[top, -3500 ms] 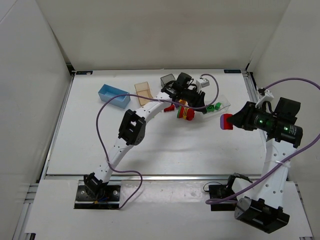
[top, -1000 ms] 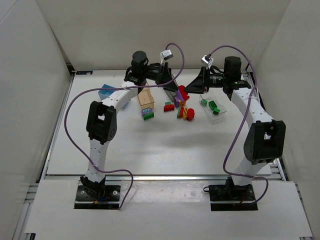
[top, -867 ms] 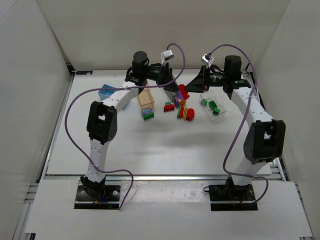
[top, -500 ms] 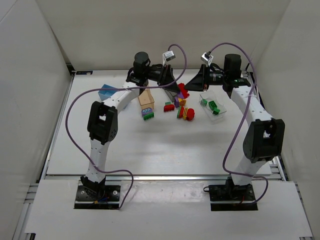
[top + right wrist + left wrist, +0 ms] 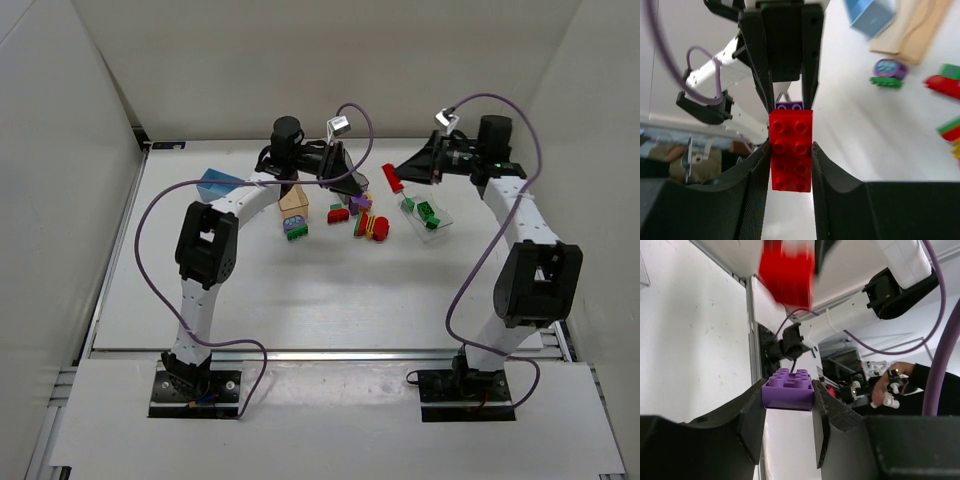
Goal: Sort the legos into containers by color
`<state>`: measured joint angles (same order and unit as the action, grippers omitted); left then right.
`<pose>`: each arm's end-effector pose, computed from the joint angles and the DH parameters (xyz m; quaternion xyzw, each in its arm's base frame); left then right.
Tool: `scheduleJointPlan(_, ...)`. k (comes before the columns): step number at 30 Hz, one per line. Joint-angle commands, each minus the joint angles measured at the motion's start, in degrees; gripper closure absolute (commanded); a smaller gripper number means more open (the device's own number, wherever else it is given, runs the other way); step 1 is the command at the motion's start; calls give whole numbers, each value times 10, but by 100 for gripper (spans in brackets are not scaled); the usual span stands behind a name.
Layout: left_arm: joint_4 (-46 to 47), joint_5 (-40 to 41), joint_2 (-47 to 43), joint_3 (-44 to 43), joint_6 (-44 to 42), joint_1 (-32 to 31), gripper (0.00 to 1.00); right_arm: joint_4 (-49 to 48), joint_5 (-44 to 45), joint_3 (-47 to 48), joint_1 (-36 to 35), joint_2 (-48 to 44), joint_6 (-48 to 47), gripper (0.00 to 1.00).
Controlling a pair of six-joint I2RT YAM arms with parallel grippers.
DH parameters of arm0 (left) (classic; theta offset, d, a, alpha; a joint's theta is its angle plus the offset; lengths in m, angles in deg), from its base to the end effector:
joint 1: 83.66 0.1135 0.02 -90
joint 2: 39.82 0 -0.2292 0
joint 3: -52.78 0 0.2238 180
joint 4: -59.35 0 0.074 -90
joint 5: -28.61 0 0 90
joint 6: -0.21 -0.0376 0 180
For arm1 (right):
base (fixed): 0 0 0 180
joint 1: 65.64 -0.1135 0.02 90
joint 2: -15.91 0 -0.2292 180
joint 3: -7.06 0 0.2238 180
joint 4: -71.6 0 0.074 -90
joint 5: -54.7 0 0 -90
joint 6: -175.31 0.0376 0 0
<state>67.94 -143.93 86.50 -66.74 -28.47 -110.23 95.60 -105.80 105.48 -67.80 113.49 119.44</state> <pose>0.3919 -0.2377 0.2741 0.2958 0.6407 -0.7051 0.0700 0.3520 0.0487 0.3099 -0.1179 0.7428 0.5978 0.2774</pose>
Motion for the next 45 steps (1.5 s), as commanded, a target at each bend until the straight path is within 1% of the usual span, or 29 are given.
scheduleJointPlan(1,-1,-100,-30,9,-12,11,82,-12,4,-12,52,-56,-8,100)
scheduleJointPlan(7,-1,-100,-29,4,-16,14,83,4,3,-20,72,-72,-33,100)
scheduleJointPlan(8,-1,-95,-29,-2,-21,19,83,27,6,-18,74,-74,-45,100)
scheduleJointPlan(9,-1,-87,-29,-6,-23,25,83,43,10,-16,75,-78,-61,100)
scheduleJointPlan(10,0,-76,-27,-12,-25,38,83,57,18,-10,76,-86,-98,100)
scheduleJointPlan(11,-1,-48,-25,-25,-29,50,82,100,26,-6,74,-90,-120,100)
scheduleJointPlan(12,-1,-33,-15,-31,-30,60,82,122,41,-5,73,-101,-164,100)
scheduleJointPlan(13,-11,-19,-10,-49,-34,78,82,138,47,-8,73,-106,-179,100)
scheduleJointPlan(14,-48,16,-7,-65,-50,87,82,159,69,-11,71,-114,-190,100)
scheduleJointPlan(15,-135,36,-2,-91,-186,93,83,168,79,-14,69,-121,-198,100)
scheduleJointPlan(16,-422,68,14,-192,-308,96,83,171,83,-24,70,-134,-208,100)
scheduleJointPlan(17,-514,149,25,-237,-410,90,84,180,93,-29,71,-139,-214,100)
scheduleJointPlan(18,-563,182,38,-267,-511,87,85,184,98,-32,70,-144,-218,100)
scheduleJointPlan(19,-604,216,62,-313,-524,86,85,184,101,-45,70,-156,-220,100)
scheduleJointPlan(20,-610,260,78,-331,-524,85,85,190,106,-46,70,-159,-223,100)
scheduleJointPlan(21,-622,282,94,-372,-539,85,86,193,111,-49,70,-162,-226,100)
scheduleJointPlan(22,-650,350,119,-388,-556,78,85,198,115,-55,70,-171,-228,100)
scheduleJointPlan(24,-675,423,139,-429,-602,68,86,207,125,-57,71,-179,-238,100)
scheduleJointPlan(25,-692,461,151,-436,-610,63,86,210,130,-60,70,-185,-242,100)
scheduleJointPlan(26,-696,536,154,-436,-611,57,86,219,133,-61,70,-188,-245,100)
scheduleJointPlan(28,-705,615,153,-433,-624,52,88,222,138,-63,70,-195,-251,100)
scheduleJointPlan(29,-715,687,147,-422,-625,52,89,225,139,-66,70,-198,-252,100)
scheduleJointPlan(30,-719,719,140,-409,-619,54,90,226,141,-68,70,-198,-254,100)
scheduleJointPlan(31,-719,736,113,-392,-616,57,90,227,143,-70,70,-200,-255,100)
scheduleJointPlan(32,-718,744,99,-358,-593,72,90,228,143,-72,71,-201,-258,100)
scheduleJointPlan(33,-719,756,85,-344,-587,80,90,228,142,-74,71,-201,-259,100)
scheduleJointPlan(38,-717,776,-4,-254,-575,124,90,221,140,-85,70,-199,-258,100)
scheduleJointPlan(42,-719,778,-30,-211,-591,149,90,208,134,-88,70,-191,-249,100)
scheduleJointPlan(45,-719,754,-26,-201,-596,151,90,199,130,-85,70,-183,-244,100)
